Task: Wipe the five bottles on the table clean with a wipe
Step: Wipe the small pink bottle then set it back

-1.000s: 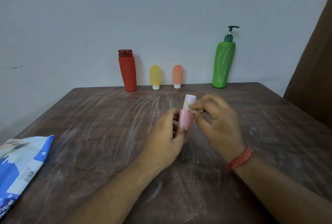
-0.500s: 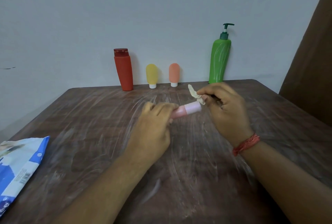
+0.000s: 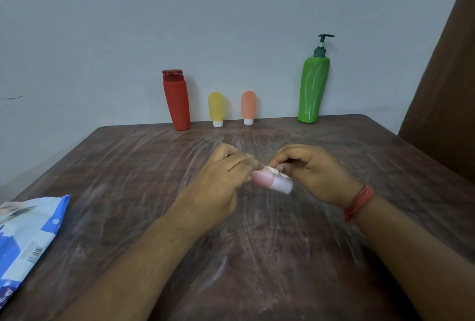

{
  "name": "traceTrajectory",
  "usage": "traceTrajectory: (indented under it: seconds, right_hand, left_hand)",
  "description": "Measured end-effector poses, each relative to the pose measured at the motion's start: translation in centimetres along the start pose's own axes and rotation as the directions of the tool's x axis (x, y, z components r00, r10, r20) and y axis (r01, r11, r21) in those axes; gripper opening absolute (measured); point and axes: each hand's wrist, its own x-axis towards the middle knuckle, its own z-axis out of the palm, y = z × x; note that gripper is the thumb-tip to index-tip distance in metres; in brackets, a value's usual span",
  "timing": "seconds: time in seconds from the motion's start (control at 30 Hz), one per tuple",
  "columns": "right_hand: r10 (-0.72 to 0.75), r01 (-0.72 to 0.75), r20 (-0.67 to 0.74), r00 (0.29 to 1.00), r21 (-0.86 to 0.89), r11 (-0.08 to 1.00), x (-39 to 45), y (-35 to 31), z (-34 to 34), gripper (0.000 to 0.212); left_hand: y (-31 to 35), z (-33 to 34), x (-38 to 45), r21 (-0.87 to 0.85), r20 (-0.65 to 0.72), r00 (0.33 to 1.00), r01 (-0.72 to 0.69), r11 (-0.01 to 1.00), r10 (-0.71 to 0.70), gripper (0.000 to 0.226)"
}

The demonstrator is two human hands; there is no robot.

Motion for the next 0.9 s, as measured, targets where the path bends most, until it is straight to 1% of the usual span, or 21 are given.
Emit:
traceTrajectory:
  seconds: [0.03, 0.07, 0.1, 0.13, 0.17, 0.2, 0.23, 0.3, 0.33, 0.43, 0.5, 0.53, 0.57, 0.6, 0.63, 0.67, 0.7, 0.73, 0.77, 0.8, 0.9]
  right_hand:
    - [0.070, -0.072, 0.015, 0.997, 0.170, 0.983, 0.0, 0.2, -0.1, 0.022]
    - [0.132, -0.134, 0.031, 0.991, 0.355, 0.925, -0.1, 0.4, -0.1, 0.017]
    - [0.187, -0.183, 0.050, 0.981, 0.540, 0.821, -0.1, 0.5, 0.1, 0.012]
    - [0.231, -0.214, 0.069, 0.970, 0.692, 0.689, -0.1, 0.6, 0.2, 0.012]
    - [0.257, -0.220, 0.083, 0.963, 0.795, 0.566, -0.1, 0.6, 0.3, 0.014]
    - [0.266, -0.205, 0.080, 0.961, 0.852, 0.482, -0.1, 0.6, 0.5, 0.017]
    - [0.267, -0.180, 0.066, 0.962, 0.884, 0.432, 0.0, 0.4, 0.6, 0.021]
    - [0.251, -0.136, 0.040, 0.967, 0.915, 0.380, 0.1, 0.2, 0.9, 0.023]
    - [0.249, -0.130, 0.035, 0.968, 0.919, 0.373, 0.2, 0.0, 1.1, 0.022]
    - [0.291, -0.126, -0.004, 0.957, 0.896, 0.427, 0.5, -0.1, 1.6, 0.016]
    - [0.364, -0.075, -0.113, 0.925, 0.882, 0.466, 0.7, -0.1, 1.8, 0.012]
    - [0.398, -0.038, -0.191, 0.897, 0.864, 0.501, 0.7, -0.1, 1.8, 0.011]
    - [0.413, -0.015, -0.272, 0.869, 0.821, 0.571, 0.8, -0.1, 1.7, 0.013]
    - [0.392, -0.013, -0.347, 0.852, 0.735, 0.678, 0.8, -0.2, 1.7, 0.016]
    - [0.330, -0.023, -0.415, 0.848, 0.593, 0.805, 0.8, -0.4, 1.7, 0.018]
    - [0.224, -0.025, -0.465, 0.856, 0.396, 0.918, 0.7, -0.5, 1.7, 0.020]
    - [0.094, -0.012, -0.482, 0.871, 0.171, 0.985, 0.5, -0.7, 1.7, 0.020]
    - [-0.030, 0.016, -0.468, 0.883, -0.034, 0.999, 0.3, -0.8, 1.8, 0.018]
    - [-0.123, 0.047, -0.437, 0.891, -0.180, 0.983, 0.2, -1.0, 1.8, 0.017]
    - [-0.173, 0.069, -0.406, 0.897, -0.259, 0.963, 0.1, -1.2, 1.8, 0.018]
    - [-0.209, 0.110, -0.345, 0.915, -0.286, 0.952, 0.0, -1.6, 1.3, 0.017]
  left_hand:
    - [0.0, 0.0, -0.1, -0.031, -0.023, 1.000, 0.020, 0.999, -0.021, 0.056]
    - [-0.1, 0.0, -0.1, -0.055, -0.046, 0.998, 0.048, 0.997, -0.050, 0.057]
    - [0.0, -0.1, -0.2, -0.073, -0.069, 0.994, 0.078, 0.994, -0.083, 0.056]
    - [0.0, -0.1, -0.2, -0.088, -0.090, 0.989, 0.109, 0.990, -0.117, 0.053]
    - [0.2, 0.0, -0.3, -0.103, -0.106, 0.983, 0.140, 0.985, -0.151, 0.050]
    - [0.3, 0.0, -0.2, -0.123, -0.118, 0.975, 0.172, 0.977, -0.186, 0.047]
    - [0.5, 0.1, -0.2, -0.145, -0.127, 0.967, 0.202, 0.969, -0.221, 0.045]
    - [0.8, 0.2, -0.2, -0.191, -0.133, 0.948, 0.263, 0.946, -0.291, 0.041]
    - [0.9, 0.3, -0.2, -0.214, -0.128, 0.936, 0.296, 0.931, -0.328, 0.039]
    - [1.1, 0.5, -0.2, -0.255, -0.071, 0.905, 0.391, 0.884, -0.420, 0.036]
    - [1.3, 0.7, -0.1, -0.253, -0.023, 0.902, 0.413, 0.875, -0.432, 0.035]
    - [1.4, 0.8, 0.0, -0.245, -0.005, 0.905, 0.412, 0.878, -0.426, 0.034]
    - [1.5, 0.8, 0.0, -0.238, 0.005, 0.908, 0.408, 0.882, -0.419, 0.033]
    - [1.5, 0.9, 0.0, -0.233, 0.012, 0.910, 0.406, 0.884, -0.415, 0.032]
    - [1.4, 1.0, 0.0, -0.226, 0.019, 0.907, 0.413, 0.882, -0.420, 0.032]
    - [1.3, 1.1, 0.0, -0.214, 0.022, 0.902, 0.426, 0.879, -0.431, 0.033]
    - [1.1, 1.2, -0.1, -0.203, 0.021, 0.896, 0.439, 0.875, -0.444, 0.033]
    - [0.9, 1.3, -0.1, -0.195, 0.020, 0.890, 0.451, 0.871, -0.456, 0.033]
    - [0.7, 1.4, -0.2, -0.191, 0.024, 0.882, 0.466, 0.864, -0.470, 0.033]
    - [0.5, 1.4, -0.3, -0.188, 0.032, 0.875, 0.481, 0.856, -0.484, 0.034]
    - [0.2, 1.4, -0.4, -0.190, 0.051, 0.856, 0.514, 0.836, -0.515, 0.035]
